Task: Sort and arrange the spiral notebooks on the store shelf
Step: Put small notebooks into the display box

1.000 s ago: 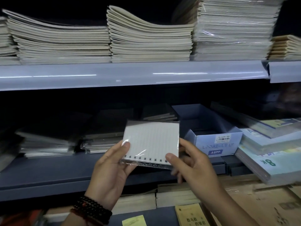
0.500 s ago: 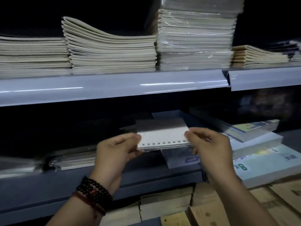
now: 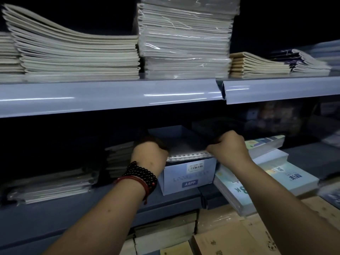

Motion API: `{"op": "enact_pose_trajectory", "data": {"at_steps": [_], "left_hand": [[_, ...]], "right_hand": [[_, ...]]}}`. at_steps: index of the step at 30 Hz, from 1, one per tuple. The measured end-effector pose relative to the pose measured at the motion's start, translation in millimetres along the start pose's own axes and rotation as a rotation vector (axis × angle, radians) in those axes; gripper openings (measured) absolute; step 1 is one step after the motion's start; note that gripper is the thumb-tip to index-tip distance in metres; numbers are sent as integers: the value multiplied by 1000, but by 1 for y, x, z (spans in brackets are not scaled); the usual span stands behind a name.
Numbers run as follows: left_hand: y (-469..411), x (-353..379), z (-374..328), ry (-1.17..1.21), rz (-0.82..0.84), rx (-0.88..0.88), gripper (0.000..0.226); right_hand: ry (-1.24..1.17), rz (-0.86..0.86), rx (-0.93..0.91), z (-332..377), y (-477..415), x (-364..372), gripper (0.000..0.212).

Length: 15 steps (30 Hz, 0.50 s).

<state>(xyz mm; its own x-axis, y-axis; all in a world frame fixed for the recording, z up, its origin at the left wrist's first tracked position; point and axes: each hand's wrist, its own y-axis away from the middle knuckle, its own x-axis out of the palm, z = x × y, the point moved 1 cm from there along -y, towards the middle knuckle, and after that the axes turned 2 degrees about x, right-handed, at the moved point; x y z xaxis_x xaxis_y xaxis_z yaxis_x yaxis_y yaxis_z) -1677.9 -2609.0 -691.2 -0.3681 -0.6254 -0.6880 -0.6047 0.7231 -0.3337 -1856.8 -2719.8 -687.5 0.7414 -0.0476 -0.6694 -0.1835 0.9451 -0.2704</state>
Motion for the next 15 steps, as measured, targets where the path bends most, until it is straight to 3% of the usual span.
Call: {"op": "enact_pose_trajectory", "data": {"at_steps": [3,6,9,12,15], "left_hand": [[1,2,1,-270,157,141,16],[4,-2,2,-283,269,210,17],[6,-18,8,-200,190,203,18],[3,-42,27,-183,-53,150,24],[-8,-65,56,-401,-11,48,30]], "right_hand": [[154,130,-81,3,3,2,31],[274,264,-147,7,10,6,51],[236,189,-196,11,17,4,54],[176,67,-283,14,25,10,45],[100,-13,-426,34,39,28,32]]}}
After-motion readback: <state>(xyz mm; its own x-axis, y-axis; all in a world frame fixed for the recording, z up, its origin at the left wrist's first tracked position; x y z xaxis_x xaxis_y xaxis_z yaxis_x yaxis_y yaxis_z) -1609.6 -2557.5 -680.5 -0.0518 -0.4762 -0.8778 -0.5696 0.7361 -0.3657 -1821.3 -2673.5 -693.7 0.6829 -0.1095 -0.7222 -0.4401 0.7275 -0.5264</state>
